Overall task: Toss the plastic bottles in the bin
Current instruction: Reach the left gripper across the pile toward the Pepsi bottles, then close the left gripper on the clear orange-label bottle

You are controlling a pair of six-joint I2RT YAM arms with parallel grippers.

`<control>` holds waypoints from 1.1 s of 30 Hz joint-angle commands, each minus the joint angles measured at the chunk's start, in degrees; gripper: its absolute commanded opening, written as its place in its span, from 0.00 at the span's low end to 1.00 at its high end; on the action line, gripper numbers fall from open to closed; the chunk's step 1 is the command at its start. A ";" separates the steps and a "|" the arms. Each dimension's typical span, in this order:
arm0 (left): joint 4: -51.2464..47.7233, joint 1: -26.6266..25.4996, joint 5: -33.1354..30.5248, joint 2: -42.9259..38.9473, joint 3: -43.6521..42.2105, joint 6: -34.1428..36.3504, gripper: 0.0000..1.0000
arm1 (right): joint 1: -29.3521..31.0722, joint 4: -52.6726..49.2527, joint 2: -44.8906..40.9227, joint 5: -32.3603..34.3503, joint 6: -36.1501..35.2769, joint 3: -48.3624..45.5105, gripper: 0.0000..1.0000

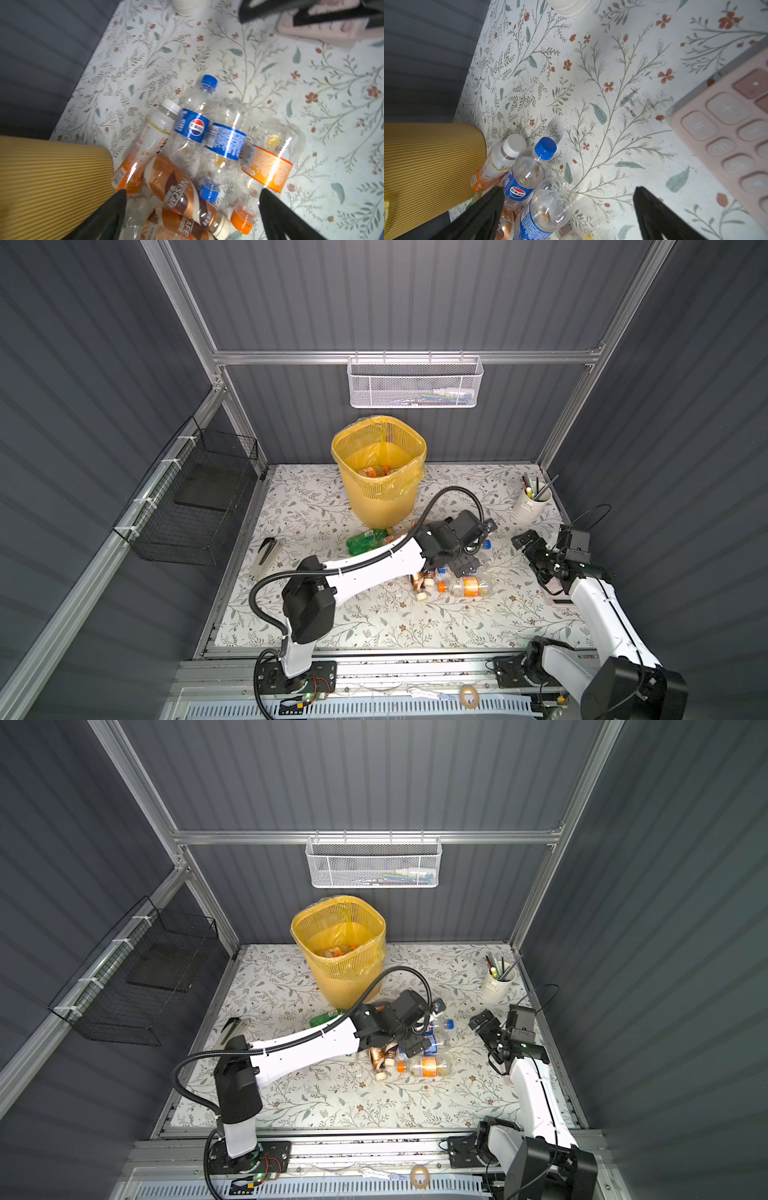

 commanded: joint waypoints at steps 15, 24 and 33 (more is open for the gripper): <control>-8.73 -3.51 10.01 16.46 10.88 8.92 0.90 | -4.25 4.32 -0.74 -6.53 -0.98 -3.52 0.99; -8.48 -3.72 13.47 19.48 11.30 7.86 0.83 | -5.00 4.71 -1.28 -6.97 -0.81 -4.41 0.99; -8.66 -4.30 14.99 21.73 11.45 6.66 0.79 | -5.42 5.15 -1.19 -7.20 -0.38 -4.95 0.99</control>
